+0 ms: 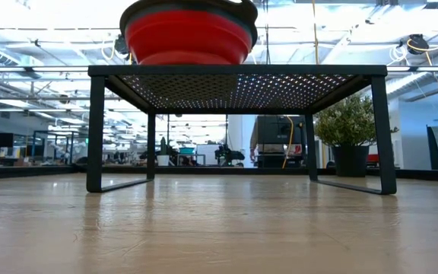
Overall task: Pick & Place Fruit
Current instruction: Put the tangerine into the red colander on the shelf
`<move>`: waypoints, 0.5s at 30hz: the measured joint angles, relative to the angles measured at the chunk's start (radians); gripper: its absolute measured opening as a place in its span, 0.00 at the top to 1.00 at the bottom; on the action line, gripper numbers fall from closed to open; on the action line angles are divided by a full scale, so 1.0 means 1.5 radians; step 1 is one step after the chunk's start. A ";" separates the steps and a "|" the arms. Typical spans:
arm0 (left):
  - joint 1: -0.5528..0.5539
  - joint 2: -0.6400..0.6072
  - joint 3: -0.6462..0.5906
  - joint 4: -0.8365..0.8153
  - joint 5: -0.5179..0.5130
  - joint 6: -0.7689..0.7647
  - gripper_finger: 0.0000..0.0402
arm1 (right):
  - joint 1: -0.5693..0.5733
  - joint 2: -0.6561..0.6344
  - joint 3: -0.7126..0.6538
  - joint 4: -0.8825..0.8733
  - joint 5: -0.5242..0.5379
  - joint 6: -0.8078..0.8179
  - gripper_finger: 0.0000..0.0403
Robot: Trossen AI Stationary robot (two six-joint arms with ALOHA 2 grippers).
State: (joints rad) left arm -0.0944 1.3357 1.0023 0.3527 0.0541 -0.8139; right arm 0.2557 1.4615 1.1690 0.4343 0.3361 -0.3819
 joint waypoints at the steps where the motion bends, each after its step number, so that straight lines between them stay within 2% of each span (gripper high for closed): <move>1: 0.001 0.000 0.000 0.000 0.001 0.000 0.45 | -0.001 0.000 0.000 0.001 0.000 0.001 0.67; 15: 0.011 -0.001 0.000 0.001 0.015 -0.008 0.69 | -0.005 0.000 0.000 -0.008 0.004 0.002 0.66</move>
State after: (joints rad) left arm -0.0783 1.3350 1.0023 0.3537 0.0773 -0.8261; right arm 0.2485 1.4612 1.1690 0.4226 0.3415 -0.3790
